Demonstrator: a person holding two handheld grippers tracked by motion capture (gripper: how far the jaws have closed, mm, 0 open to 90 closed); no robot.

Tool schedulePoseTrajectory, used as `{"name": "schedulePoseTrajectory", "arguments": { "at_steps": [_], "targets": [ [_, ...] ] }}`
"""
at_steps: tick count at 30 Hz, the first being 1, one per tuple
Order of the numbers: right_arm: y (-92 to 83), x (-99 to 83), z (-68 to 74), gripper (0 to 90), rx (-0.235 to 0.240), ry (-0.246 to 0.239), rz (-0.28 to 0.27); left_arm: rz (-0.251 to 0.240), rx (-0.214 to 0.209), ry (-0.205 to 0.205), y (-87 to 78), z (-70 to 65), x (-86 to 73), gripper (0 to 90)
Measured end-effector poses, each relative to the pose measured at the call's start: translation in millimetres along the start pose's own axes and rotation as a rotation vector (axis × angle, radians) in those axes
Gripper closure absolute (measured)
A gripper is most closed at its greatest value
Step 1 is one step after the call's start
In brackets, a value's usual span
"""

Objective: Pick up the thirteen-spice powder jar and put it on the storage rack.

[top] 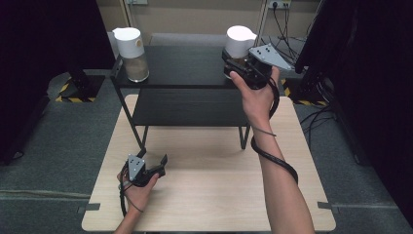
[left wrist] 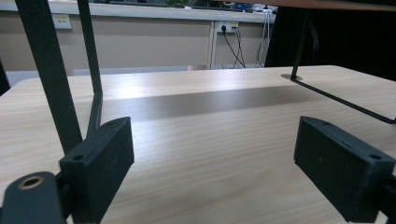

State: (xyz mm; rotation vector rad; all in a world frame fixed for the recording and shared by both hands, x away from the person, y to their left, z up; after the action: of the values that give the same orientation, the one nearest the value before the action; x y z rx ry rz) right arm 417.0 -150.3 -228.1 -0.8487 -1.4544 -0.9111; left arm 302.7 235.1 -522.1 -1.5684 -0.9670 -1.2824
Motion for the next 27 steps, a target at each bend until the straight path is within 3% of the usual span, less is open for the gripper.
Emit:
{"name": "schedulePoseTrajectory", "arguments": {
  "at_steps": [22,27],
  "targets": [
    [6.0,-7.7,-4.8,30.4,0.010,0.036,0.003,0.001,-0.002,0.003,0.2,-0.2,0.1,11.8],
    [6.5,-7.1,-5.2,25.3,0.018,0.039,0.018,0.001,-0.003,0.003,0.1,0.1,0.1,11.8]
  ]
}}
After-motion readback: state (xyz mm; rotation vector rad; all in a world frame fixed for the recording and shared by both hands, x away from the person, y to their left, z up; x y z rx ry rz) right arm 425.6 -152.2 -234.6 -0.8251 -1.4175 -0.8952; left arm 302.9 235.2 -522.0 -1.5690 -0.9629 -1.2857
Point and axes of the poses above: each handheld gripper's, and its own axes: y roughly forward along the jaws, x roughly out of its top, z roughly to its left, the point moved 7 cm from there along y, roughly forward along the jaws, and after that the axes turned 1 degree about -y, right-handed, at the moved point
